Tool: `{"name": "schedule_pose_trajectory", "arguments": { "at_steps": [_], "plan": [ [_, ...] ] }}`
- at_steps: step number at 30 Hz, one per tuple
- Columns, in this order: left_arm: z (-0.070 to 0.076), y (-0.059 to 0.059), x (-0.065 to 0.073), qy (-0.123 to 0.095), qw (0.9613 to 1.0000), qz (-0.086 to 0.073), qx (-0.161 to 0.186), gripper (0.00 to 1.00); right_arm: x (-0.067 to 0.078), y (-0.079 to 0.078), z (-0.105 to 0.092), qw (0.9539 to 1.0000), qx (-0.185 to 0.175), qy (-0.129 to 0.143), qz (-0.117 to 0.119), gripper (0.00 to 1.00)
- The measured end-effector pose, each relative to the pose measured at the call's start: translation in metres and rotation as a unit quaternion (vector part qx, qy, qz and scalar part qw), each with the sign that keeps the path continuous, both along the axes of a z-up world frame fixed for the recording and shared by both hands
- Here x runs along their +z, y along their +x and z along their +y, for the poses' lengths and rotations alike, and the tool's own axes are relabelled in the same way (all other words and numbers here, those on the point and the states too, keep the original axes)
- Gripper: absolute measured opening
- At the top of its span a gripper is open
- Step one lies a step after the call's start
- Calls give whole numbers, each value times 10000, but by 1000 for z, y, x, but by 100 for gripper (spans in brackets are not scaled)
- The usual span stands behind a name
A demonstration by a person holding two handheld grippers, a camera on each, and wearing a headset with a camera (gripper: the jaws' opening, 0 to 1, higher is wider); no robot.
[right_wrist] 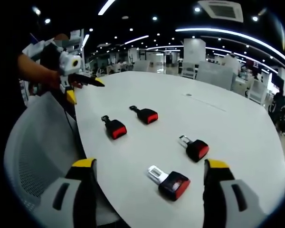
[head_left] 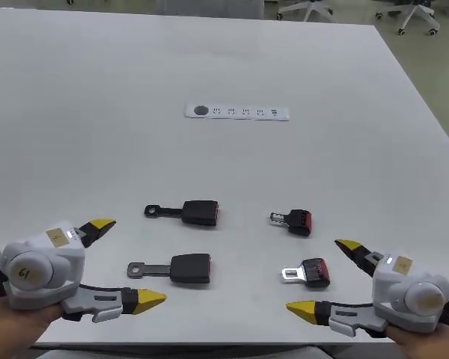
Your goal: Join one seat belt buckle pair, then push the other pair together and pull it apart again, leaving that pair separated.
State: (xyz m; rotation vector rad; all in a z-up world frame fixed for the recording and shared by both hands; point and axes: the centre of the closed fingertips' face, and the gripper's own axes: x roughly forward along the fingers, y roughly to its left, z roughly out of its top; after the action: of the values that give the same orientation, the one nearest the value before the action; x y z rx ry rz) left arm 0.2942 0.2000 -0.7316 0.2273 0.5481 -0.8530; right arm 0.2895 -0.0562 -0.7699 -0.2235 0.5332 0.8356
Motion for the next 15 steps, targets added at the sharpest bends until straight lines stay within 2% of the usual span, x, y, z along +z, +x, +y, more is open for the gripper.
{"name": "schedule_pose_trajectory", "arguments": {
  "at_steps": [7,15],
  "plan": [
    [-5,0,-7,29,9999,104,-108,97,-5,4,-2,9999,95,-75,66,94],
    [-13,9,-19,105,9993,167,-312,95,-16,9,-10,9992,238,-248,207,91]
  ]
}}
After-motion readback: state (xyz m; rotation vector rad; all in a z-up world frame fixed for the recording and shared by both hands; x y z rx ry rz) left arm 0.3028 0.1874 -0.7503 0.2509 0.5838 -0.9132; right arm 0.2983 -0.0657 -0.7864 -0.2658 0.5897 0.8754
